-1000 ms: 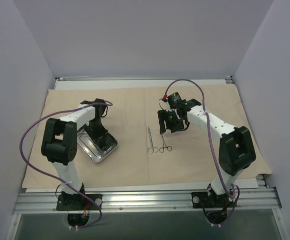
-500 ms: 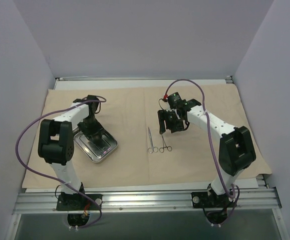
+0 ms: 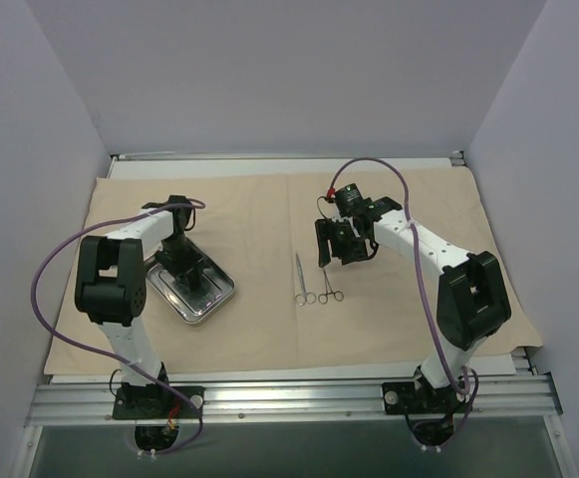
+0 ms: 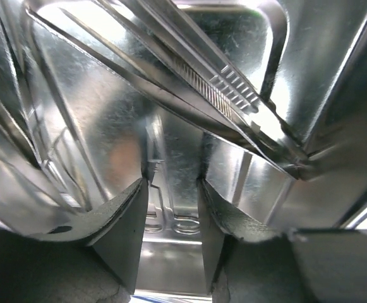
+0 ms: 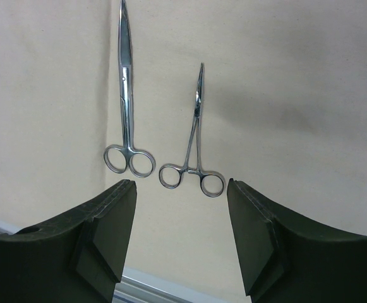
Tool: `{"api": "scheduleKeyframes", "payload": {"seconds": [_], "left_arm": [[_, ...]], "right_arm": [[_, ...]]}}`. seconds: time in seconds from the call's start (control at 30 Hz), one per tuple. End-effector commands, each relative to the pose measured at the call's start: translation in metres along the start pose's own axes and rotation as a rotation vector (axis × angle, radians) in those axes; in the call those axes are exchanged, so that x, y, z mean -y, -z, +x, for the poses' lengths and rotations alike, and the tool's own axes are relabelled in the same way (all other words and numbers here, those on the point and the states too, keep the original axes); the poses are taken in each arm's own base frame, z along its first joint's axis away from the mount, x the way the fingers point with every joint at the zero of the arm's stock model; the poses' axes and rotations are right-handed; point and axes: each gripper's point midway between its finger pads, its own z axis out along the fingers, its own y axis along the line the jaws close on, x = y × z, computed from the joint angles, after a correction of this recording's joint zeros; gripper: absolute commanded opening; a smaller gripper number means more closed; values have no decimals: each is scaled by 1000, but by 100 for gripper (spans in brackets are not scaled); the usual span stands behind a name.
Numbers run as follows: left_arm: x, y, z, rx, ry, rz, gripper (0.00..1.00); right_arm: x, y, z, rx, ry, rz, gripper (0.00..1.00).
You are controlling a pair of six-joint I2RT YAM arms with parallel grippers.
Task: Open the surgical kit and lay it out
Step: Pick up the medical item from the container.
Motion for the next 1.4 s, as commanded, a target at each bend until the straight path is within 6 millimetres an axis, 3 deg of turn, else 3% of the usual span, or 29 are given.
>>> {"api": "scheduleKeyframes", "payload": {"seconds": [0.0, 0.17, 0.3, 0.43, 0.6, 0.9, 1.0, 1.1, 1.13, 1.27, 1.37], "left_arm": [[0, -29, 1, 16, 79, -40, 45], [0, -29, 0, 35, 105, -34, 41], [1, -29, 1, 24, 92, -34, 16], [-2, -19, 3, 27, 73, -27, 2], [-9, 6, 7, 38, 39, -7, 2], [-15, 69, 3, 107, -23, 85, 2], [-13, 83, 1, 114, -55, 105, 2], [-5, 97, 3, 103, -96, 158, 2], [-1, 100, 6, 94, -111, 179, 2], [27, 127, 27, 30, -178, 300, 2], [43, 139, 44, -18, -196, 359, 2]], "right_arm": [[0, 20, -3, 24, 0, -1, 59], [1, 24, -2, 32, 4, 0, 59], [0, 25, -2, 35, 8, -6, 59], [0, 27, -8, 46, 16, -3, 59], [-6, 24, -17, 61, 17, -26, 59], [-27, 15, -45, 84, 28, -93, 59], [-46, 14, -56, 92, 50, -171, 59], [-92, 8, -60, 47, 70, -410, 60], [-118, 19, -68, 71, 96, -544, 60], [-193, 39, -62, 72, 180, -807, 69], [-223, 41, -55, 44, 221, -889, 70]]}}
